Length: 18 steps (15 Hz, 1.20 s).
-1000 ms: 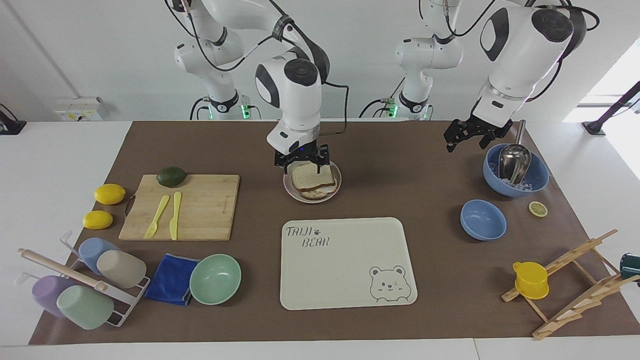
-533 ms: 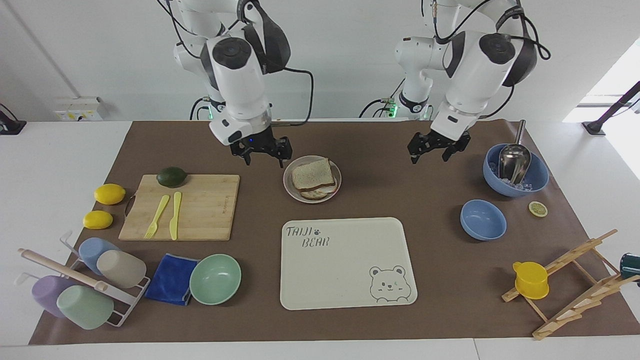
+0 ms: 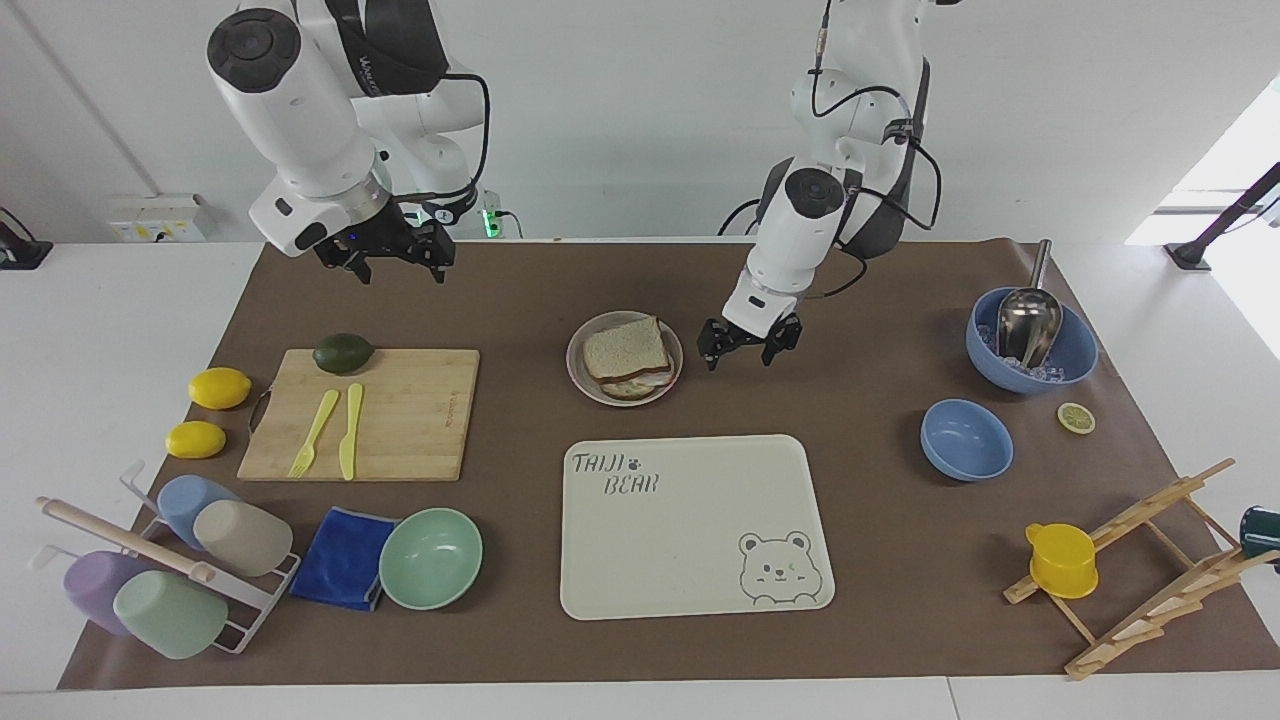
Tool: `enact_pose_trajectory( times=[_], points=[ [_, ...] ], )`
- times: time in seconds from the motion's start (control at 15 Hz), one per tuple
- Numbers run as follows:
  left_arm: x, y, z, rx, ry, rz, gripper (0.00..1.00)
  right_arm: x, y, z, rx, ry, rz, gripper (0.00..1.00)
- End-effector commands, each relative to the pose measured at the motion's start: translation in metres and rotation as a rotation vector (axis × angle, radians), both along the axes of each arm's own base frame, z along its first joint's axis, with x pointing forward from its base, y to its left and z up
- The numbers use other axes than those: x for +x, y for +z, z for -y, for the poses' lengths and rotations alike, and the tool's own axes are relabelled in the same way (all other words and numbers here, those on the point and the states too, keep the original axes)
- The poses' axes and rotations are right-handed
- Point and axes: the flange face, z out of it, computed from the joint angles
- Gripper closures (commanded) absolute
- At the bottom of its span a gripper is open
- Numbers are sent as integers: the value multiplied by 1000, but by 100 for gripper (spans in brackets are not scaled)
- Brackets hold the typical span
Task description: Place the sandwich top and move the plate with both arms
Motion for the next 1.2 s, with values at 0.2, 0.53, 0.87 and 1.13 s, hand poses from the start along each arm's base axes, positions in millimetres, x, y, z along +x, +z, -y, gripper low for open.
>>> enact_pose_trajectory(
  times=[0.2, 0.53, 0.87, 1.13],
  points=[
    [-19, -20, 24, 2, -26, -6, 14, -18, -9, 17, -13, 6, -9, 0],
    [-33, -28, 35, 10, -62, -15, 27, -16, -1, 28, -18, -5, 7, 0],
    [-39, -31, 39, 14, -74, -21, 36, -18, -1, 34, -9, 18, 2, 0],
    [-45, -39, 47, 15, -86, -34, 42, -22, 6, 35, -6, 25, 8, 0]
  ],
)
